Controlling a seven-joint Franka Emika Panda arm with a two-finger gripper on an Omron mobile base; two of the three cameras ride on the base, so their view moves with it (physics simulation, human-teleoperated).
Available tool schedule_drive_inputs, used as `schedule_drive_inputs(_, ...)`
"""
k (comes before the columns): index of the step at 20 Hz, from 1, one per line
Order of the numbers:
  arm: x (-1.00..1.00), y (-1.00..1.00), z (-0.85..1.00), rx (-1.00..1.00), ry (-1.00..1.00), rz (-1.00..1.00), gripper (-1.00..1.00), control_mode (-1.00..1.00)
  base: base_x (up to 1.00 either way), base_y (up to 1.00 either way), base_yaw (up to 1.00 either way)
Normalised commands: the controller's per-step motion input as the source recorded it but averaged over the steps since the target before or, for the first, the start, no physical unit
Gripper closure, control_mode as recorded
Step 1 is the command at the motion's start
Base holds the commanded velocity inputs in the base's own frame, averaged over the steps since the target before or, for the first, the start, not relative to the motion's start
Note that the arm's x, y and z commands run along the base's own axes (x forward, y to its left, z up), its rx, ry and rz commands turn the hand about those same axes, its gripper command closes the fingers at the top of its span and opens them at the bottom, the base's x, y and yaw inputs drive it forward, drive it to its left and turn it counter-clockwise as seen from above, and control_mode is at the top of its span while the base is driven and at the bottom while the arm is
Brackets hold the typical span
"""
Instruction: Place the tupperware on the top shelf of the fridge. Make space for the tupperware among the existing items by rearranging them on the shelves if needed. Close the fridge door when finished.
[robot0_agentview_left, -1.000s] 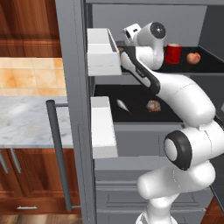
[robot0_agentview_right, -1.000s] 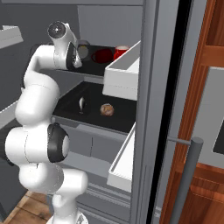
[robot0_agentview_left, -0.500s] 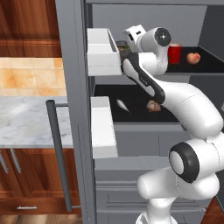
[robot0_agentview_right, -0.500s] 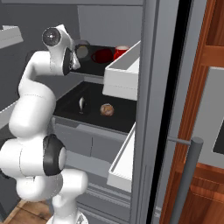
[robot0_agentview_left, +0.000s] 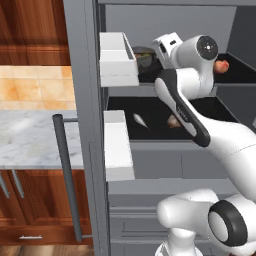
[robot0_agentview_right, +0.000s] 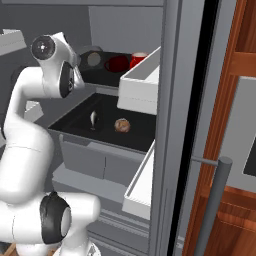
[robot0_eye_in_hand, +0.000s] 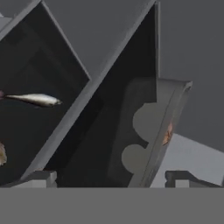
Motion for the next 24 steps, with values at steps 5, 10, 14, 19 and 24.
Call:
schedule_drive_inputs(5, -1.0, -0.36, 0.12, 0.0, 0.35, -0.2, -1.0, -1.0, 0.0, 0.0, 0.0)
schedule_drive_inputs(10, -0.98, -0.09, -0.68, -0.12, 0.25, -0.05, -1.0, -1.0, 0.0, 0.0, 0.0)
schedule_drive_inputs(14, -0.59, 0.0, -0.41, -0.1, 0.26, 0.0, -1.0, -1.0, 0.0, 0.0, 0.0)
schedule_drive_inputs(19, -0.55, -0.12, -0.32, -0.01, 0.22, 0.0, -1.0, -1.0, 0.0, 0.0, 0.0)
schedule_drive_inputs(24, -0.26, -0.13, -0.11, 0.0, 0.01, -0.01, -1.0, -1.0, 0.0, 0.0, 0.0)
